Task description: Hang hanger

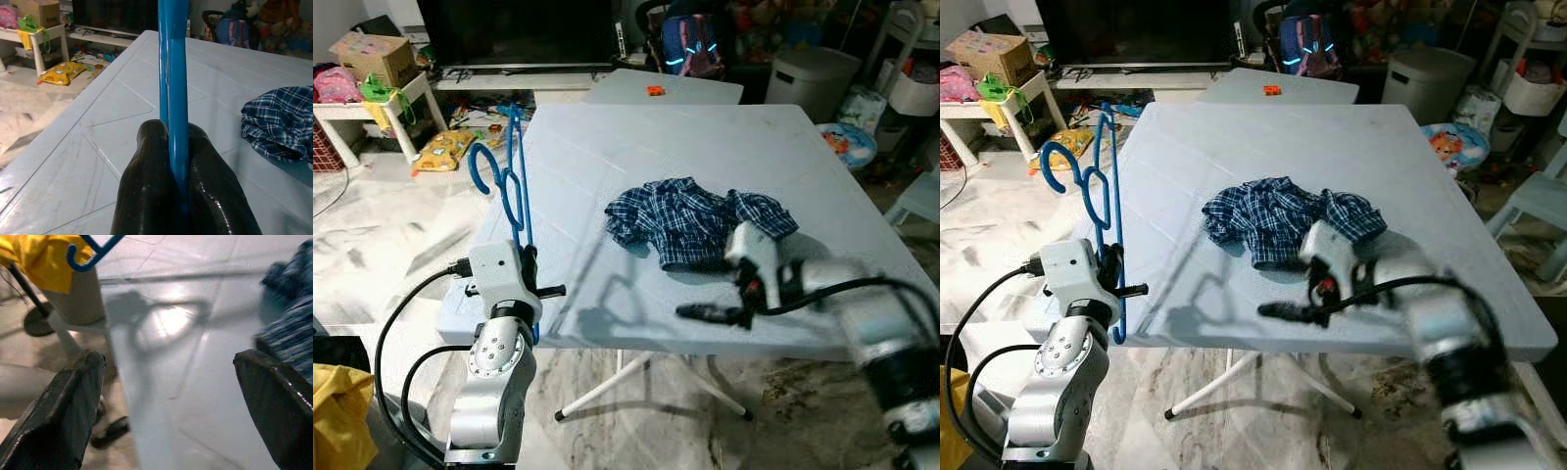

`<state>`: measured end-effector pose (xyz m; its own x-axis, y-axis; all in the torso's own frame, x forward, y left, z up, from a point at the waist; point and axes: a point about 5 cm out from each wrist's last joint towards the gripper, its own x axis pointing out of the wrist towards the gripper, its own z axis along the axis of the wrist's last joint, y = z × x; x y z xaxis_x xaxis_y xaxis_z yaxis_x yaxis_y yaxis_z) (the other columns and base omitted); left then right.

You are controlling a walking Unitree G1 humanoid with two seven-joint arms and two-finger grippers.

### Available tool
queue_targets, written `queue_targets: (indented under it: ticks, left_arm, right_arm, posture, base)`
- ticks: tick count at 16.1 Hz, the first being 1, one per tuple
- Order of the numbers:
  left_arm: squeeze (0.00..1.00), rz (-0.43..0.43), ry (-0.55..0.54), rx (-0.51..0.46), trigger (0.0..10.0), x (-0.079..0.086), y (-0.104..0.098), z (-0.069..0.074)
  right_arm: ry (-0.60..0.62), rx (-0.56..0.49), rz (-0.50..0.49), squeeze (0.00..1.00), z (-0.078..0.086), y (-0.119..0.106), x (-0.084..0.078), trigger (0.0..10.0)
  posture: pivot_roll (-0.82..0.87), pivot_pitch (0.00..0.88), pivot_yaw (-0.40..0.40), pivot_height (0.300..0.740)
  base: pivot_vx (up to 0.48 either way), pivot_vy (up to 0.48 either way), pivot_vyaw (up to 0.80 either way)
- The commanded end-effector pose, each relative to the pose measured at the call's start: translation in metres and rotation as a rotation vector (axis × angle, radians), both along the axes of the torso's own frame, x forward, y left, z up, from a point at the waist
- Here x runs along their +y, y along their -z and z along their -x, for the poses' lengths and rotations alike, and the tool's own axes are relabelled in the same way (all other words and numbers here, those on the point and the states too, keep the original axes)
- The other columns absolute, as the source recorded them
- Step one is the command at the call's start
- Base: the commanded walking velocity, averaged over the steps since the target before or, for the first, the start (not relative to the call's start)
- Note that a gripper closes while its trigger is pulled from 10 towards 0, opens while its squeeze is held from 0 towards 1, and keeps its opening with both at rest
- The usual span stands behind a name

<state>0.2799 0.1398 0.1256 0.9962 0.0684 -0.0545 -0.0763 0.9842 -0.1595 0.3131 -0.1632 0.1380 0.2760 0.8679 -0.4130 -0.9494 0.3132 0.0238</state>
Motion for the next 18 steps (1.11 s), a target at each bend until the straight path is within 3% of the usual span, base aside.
queue_targets:
  ticks: [1, 5, 9, 11, 13, 18]
  left_arm:
    - [0.0, 0.014, 0.012, -0.007, 10.0, -0.004, -0.003, 0.0]
    - [0.0, 0.017, 0.014, -0.011, 10.0, -0.005, -0.003, 0.001]
    - [0.0, 0.018, 0.006, -0.011, 10.0, -0.004, -0.003, 0.002]
    - [0.0, 0.019, 0.007, -0.01, 10.0, -0.004, -0.003, 0.002]
    - [0.0, 0.028, 0.008, -0.006, 10.0, -0.005, -0.002, 0.001]
    - [0.0, 0.032, 0.004, -0.008, 10.0, -0.005, -0.003, 0.001]
  right_arm:
    - [0.004, 0.025, 0.011, 0.0, 0.001, 0.006, 0.014, 10.0]
    - [0.138, 0.078, 0.052, 0.0, -0.009, 0.025, 0.041, 10.0]
    - [0.329, 0.016, 0.078, 0.0, -0.03, 0.023, 0.056, 10.0]
    - [0.402, -0.009, 0.096, 0.0, -0.04, 0.02, 0.053, 10.0]
    - [0.572, -0.058, 0.161, 0.0, -0.055, 0.02, 0.039, 10.0]
    - [0.826, -0.043, 0.187, 0.0, -0.07, 0.02, 0.027, 10.0]
  posture:
    - [-0.09, 0.001, 0.034, 0.74]
    - [-0.08, 0.0, 0.024, 0.74]
    - [-0.08, 0.0, 0.019, 0.74]
    - [-0.08, 0.0, 0.021, 0.74]
    - [-0.08, 0.0, 0.022, 0.74]
    - [-0.08, 0.0, 0.016, 0.74]
  base:
    - [0.0, 0.0, 0.0]
    - [0.0, 0.0, 0.0]
    - [0.0, 0.0, 0.0]
    - [0.0, 0.0, 0.0]
    - [0.0, 0.0, 0.0]
    - [0.0, 0.0, 0.0]
